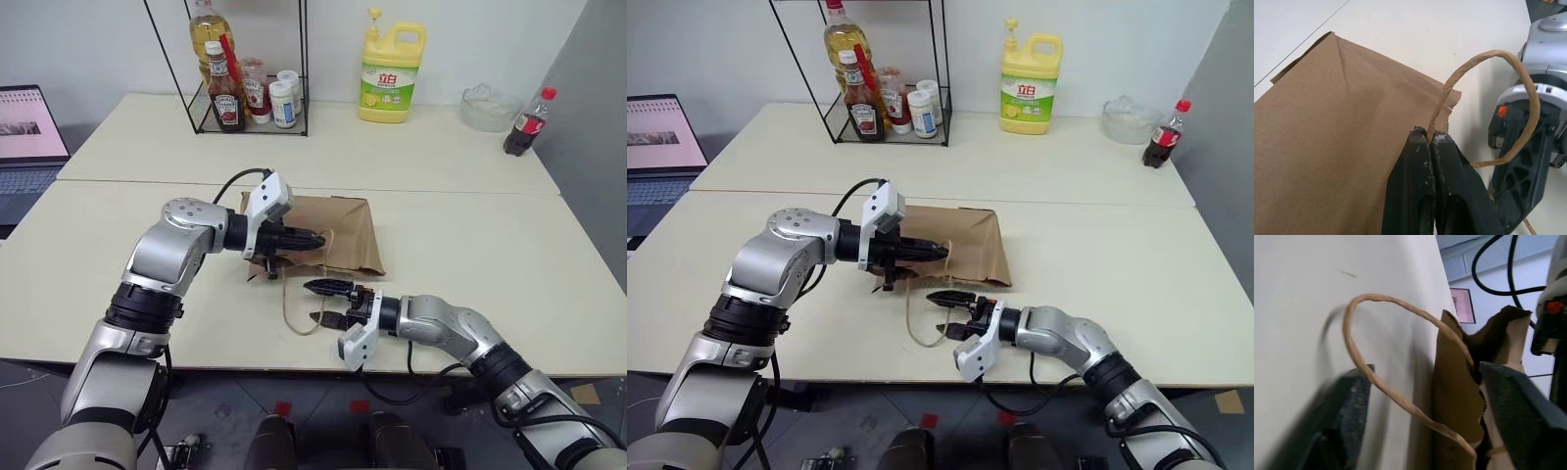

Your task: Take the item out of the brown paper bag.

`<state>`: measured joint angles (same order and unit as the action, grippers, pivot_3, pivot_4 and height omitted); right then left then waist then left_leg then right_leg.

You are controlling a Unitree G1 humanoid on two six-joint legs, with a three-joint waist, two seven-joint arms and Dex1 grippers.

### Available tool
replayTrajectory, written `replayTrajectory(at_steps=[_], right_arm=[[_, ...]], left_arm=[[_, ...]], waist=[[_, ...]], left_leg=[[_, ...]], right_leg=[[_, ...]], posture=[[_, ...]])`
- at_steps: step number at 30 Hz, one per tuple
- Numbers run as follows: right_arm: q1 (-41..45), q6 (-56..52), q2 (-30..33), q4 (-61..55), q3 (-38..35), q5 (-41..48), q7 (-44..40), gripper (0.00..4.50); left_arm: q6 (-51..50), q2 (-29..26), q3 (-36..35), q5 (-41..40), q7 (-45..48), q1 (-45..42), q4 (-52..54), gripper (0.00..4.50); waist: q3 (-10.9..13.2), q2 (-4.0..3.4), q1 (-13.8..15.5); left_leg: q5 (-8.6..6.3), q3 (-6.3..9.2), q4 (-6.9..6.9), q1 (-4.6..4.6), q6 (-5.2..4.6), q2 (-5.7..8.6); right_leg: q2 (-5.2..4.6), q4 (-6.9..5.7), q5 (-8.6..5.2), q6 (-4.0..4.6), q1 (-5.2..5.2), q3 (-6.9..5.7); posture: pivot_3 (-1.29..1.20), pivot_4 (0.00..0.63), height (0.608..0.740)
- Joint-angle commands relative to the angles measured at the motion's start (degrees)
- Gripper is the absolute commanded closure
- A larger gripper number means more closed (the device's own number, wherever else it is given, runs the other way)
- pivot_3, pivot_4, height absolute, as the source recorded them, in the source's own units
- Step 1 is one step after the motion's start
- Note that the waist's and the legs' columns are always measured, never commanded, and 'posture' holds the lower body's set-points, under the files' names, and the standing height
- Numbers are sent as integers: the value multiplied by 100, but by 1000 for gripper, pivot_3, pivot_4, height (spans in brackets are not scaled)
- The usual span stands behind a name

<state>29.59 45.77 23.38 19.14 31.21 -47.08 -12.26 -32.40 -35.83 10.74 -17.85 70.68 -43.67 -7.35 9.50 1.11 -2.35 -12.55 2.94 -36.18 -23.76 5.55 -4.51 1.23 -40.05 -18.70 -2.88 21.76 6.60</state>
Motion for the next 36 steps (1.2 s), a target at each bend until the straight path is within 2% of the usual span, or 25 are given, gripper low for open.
replayTrajectory(at_steps=[1,3,7,20,24,31,36], right_arm=[[75,-33,28,145,57,-22,92,2307],[61,-18,37,216,69,88,61,3122],[-62,4,51,254,139,431,-180,4404],[-417,-994,-508,335,-107,2425,-1541,4460],[-430,-1124,-513,279,-111,2567,-1803,4460],[-445,-1563,-554,228,-187,2815,-2174,4460],[-457,-1712,-488,179,-233,2874,-2309,4460]], left_arm=[[18,0,-152,-105,-3,-105,137,4500],[21,-15,-160,-109,7,-104,144,4500],[100,-64,-192,-84,34,-134,86,4500],[290,207,-535,-26,-540,-745,-465,4500],[342,288,-632,23,-798,-869,-605,4500],[746,486,-945,166,-1481,-1550,-1500,4500],[751,544,-997,82,-1486,-1630,-1499,4500]], waist=[[0,0,-2],[0,0,-2],[-2,3,-8],[-4,5,-21],[-4,5,-17],[-4,5,-3],[-4,5,-3]], left_leg=[[0,0,0,0,-1,0],[0,0,0,-1,0,1],[-1,0,0,4,-2,0],[-7,6,2,8,-11,0],[-4,7,2,8,-7,0],[-6,10,1,8,-11,0],[-3,10,1,8,-6,1]], right_leg=[[0,0,0,0,0,0],[-1,1,0,0,0,0],[0,0,0,0,-4,0],[-1,4,0,1,-14,-6],[-1,4,0,1,-14,-6],[-1,6,-1,0,-15,-11],[-1,6,-1,0,-17,-11]], posture=[[0,150,740],[0,150,740],[0,150,740],[0,150,740],[0,150,740],[0,150,740],[0,150,740]])
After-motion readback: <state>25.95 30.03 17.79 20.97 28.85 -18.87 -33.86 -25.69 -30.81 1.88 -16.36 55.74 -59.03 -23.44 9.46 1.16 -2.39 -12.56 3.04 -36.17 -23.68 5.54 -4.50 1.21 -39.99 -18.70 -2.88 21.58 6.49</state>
